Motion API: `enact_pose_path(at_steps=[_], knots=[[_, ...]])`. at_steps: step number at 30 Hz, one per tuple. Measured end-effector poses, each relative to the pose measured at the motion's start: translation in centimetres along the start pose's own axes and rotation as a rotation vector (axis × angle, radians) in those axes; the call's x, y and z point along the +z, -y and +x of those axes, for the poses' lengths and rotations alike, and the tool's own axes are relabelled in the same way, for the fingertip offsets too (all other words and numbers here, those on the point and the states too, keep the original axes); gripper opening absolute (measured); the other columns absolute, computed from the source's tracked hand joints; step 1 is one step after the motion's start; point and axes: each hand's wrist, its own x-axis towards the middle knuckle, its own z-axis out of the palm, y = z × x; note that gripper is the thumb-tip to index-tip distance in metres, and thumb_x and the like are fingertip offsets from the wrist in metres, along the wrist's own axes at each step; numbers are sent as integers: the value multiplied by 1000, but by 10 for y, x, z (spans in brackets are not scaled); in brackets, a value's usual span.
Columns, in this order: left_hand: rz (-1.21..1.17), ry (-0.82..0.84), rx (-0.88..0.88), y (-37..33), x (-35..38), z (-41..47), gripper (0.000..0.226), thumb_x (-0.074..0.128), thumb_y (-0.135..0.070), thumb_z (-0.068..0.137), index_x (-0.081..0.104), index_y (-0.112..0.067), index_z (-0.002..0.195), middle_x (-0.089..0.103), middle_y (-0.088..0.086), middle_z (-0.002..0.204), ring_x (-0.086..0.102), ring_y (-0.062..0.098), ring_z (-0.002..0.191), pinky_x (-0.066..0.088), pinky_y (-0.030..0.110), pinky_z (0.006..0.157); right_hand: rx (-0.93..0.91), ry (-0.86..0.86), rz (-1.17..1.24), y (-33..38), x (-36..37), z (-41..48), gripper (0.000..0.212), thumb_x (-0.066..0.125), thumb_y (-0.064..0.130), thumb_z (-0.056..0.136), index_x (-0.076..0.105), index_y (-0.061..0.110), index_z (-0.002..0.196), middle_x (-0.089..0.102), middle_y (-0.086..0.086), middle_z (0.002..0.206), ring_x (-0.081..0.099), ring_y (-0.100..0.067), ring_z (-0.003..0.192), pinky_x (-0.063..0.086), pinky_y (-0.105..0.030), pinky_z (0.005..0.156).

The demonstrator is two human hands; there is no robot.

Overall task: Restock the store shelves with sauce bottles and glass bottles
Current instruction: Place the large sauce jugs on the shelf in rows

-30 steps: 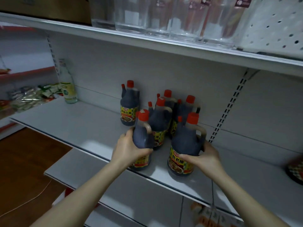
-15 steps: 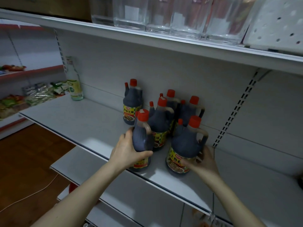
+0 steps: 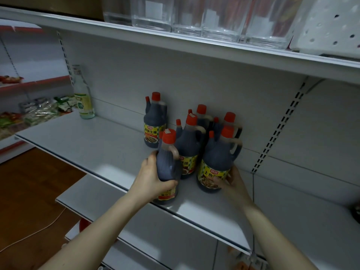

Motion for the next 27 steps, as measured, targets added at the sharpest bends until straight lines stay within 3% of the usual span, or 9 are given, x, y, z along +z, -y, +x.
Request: enact_pose_path(at_steps=[2, 4, 7, 9, 10, 12, 18, 24, 27], knots=[[6, -2, 0, 0, 0, 0, 92, 64, -56, 44, 36, -22, 125, 50, 2, 115, 51, 19, 104, 43, 26, 74, 9, 22, -13, -2, 0, 4, 115, 74, 73, 41, 29, 28, 137, 47, 9, 132, 48, -4, 118, 44, -22, 92], [10, -9, -1, -1, 0, 0, 94, 64, -56, 44, 36, -21, 126, 49, 2, 116, 51, 20, 106, 44, 27, 76, 19, 50, -4, -1, -1, 6, 122, 75, 72, 40, 24, 26, 140, 44, 10, 132, 46, -5, 118, 44, -15, 89], [10, -18, 0, -1, 1, -1, 93, 67, -53, 46, 35, -20, 127, 49, 3, 117, 51, 19, 106, 43, 26, 75, 25, 27, 1, -1, 2, 7, 100, 82, 50, 55, 28, 25, 136, 47, 13, 125, 49, 4, 108, 47, -7, 78], [5, -21, 5, 1, 1, -1, 92, 68, -51, 48, 36, -20, 127, 49, 3, 117, 51, 19, 106, 43, 27, 76, -4, -81, -25, -7, 9, 8, 76, 81, 18, 66, 38, 21, 128, 53, 8, 122, 55, 0, 105, 50, -15, 81], [2, -20, 7, 1, 2, 0, 91, 69, -51, 48, 36, -20, 127, 49, 3, 117, 51, 19, 106, 43, 27, 76, -13, -150, -54, -12, 13, 9, 74, 82, 13, 66, 41, 17, 127, 55, 3, 123, 57, -8, 106, 51, -25, 85], [-2, -14, 8, 3, 2, 0, 90, 70, -50, 49, 35, -21, 127, 49, 2, 116, 51, 19, 106, 44, 27, 76, -19, -227, -81, -14, 18, 10, 74, 82, 11, 64, 43, 10, 127, 56, -3, 124, 56, -18, 109, 49, -36, 88], [-16, -15, 11, 7, 3, 2, 89, 67, -55, 46, 36, -23, 123, 50, 2, 113, 53, 20, 103, 48, 30, 75, -24, -173, -86, -16, 17, 17, 67, 80, 11, 67, 43, 17, 122, 56, 0, 119, 55, -20, 112, 47, -41, 94], [10, -29, 14, 6, 3, 0, 92, 65, -57, 45, 35, -21, 125, 49, 3, 115, 52, 21, 104, 46, 29, 75, -108, -256, -112, -9, 28, 11, 58, 78, 5, 69, 45, 18, 115, 56, 2, 111, 55, -13, 100, 45, -22, 80], [20, -36, 13, 5, 4, 0, 93, 67, -55, 47, 35, -20, 127, 48, 4, 117, 51, 21, 105, 46, 30, 78, -135, -261, -115, -5, 31, 9, 54, 77, 1, 70, 47, 15, 113, 56, 7, 104, 55, -4, 91, 43, -4, 71]])
